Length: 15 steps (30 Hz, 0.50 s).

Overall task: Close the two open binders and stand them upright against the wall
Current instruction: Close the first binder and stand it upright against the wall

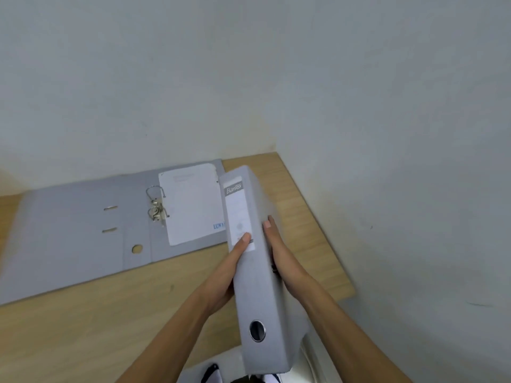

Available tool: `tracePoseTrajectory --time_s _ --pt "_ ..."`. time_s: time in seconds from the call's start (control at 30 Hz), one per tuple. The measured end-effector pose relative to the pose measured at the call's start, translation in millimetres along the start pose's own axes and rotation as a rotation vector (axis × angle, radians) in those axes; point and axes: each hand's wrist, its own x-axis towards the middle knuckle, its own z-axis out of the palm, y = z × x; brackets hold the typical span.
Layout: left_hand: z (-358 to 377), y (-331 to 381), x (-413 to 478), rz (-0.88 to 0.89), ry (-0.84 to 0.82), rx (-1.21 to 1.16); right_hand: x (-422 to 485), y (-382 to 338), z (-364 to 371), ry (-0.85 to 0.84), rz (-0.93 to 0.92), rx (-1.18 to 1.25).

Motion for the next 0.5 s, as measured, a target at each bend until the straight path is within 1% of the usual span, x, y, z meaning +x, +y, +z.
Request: tracePoseTrajectory --time_s 0.13,0.2,0.3,0.4,0.5 --pt "2 31 9 0.146 -0.051 0.147 -5 -41 -3 -0.025 -0.181 -0.069" --pt "3 44 14 0.243 -0.056 0.218 -6 -55 -9 0.011 -0.301 -0.124" --pt "7 53 27 0.394 -0.077 0.421 -11 -65 -27 0.075 -0.466 -0.168" --pt "11 47 45 0.439 -0.066 0.573 -12 -58 -51 0.129 -0.488 -0.158" --pt "17 33 63 0.456 -0.059 0.683 -7 -38 -70 0.183 -0.413 -0.143"
